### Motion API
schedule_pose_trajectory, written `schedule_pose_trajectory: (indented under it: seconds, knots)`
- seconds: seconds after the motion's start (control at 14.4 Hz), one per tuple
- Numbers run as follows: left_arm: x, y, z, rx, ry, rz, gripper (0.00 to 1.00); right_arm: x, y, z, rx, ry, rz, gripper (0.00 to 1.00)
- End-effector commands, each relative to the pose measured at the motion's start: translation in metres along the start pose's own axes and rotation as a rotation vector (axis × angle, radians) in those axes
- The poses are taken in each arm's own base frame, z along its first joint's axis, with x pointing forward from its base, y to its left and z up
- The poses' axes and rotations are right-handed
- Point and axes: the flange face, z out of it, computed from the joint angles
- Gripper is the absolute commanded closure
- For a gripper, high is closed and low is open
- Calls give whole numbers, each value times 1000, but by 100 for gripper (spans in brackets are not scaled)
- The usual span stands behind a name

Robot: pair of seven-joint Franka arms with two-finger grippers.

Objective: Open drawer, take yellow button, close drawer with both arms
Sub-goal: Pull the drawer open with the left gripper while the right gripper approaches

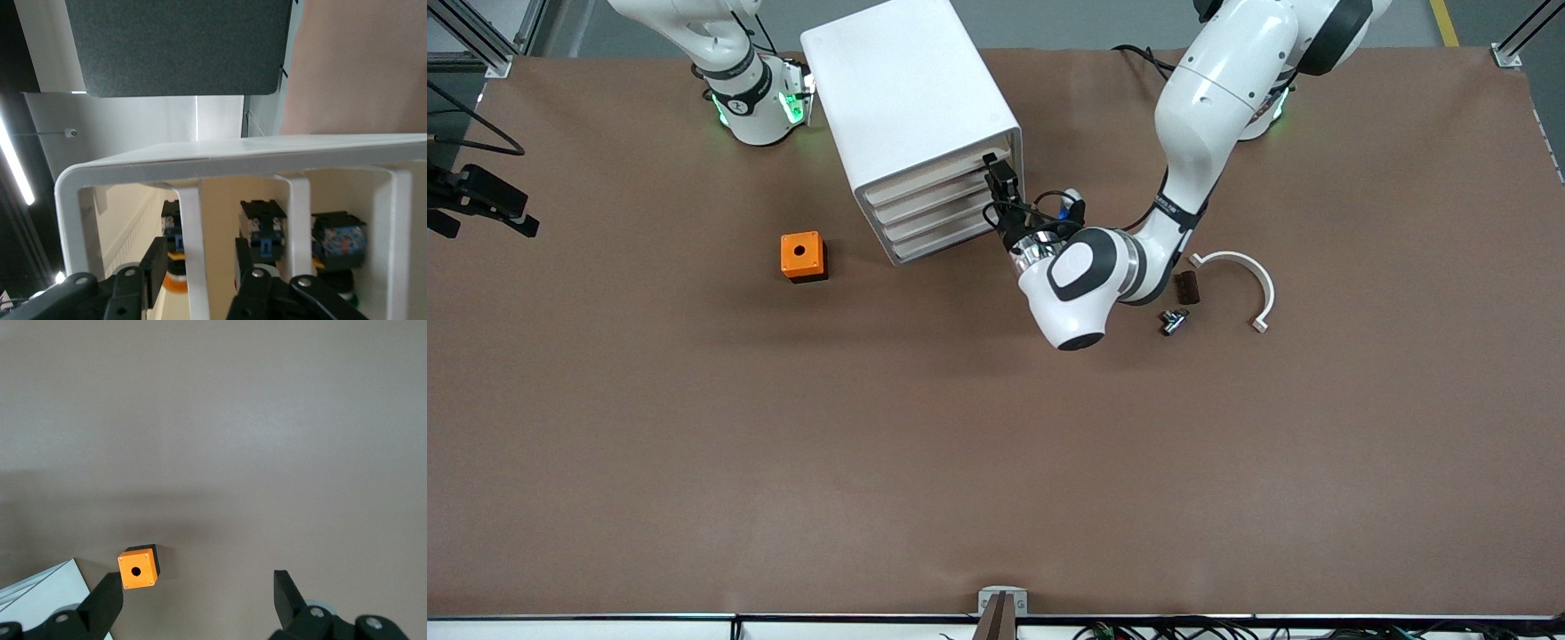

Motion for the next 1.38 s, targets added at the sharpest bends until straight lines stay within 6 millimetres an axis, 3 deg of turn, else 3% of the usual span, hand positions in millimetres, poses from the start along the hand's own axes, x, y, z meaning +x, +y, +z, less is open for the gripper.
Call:
schedule_pose_trajectory:
  seconds: [0.0,0.14,0.69,0.83,0.97,1.11,1.31]
  knots:
    - [1,-5,7,14,16,-16,61,-5,3,-2,-9,5,-23,0]
    - [1,-4,19,28,36,-25,67,-6,6,-1,-9,0,-61,0]
    - [0,-4,34,39,68,-23,88,-6,5,-5,-8,-1,-51,0]
    - [0,-5,31,35,65,-22,93,-3,5,2,-12,-17,-53,0]
    - [2,-3,26,35,57,-24,93,9,16,22,-22,-44,-35,0]
    - [4,-2,18,31,45,-25,93,35,28,63,-8,-85,-21,0]
    - [14,2,-10,30,-4,-28,91,49,33,93,-24,-133,-21,0]
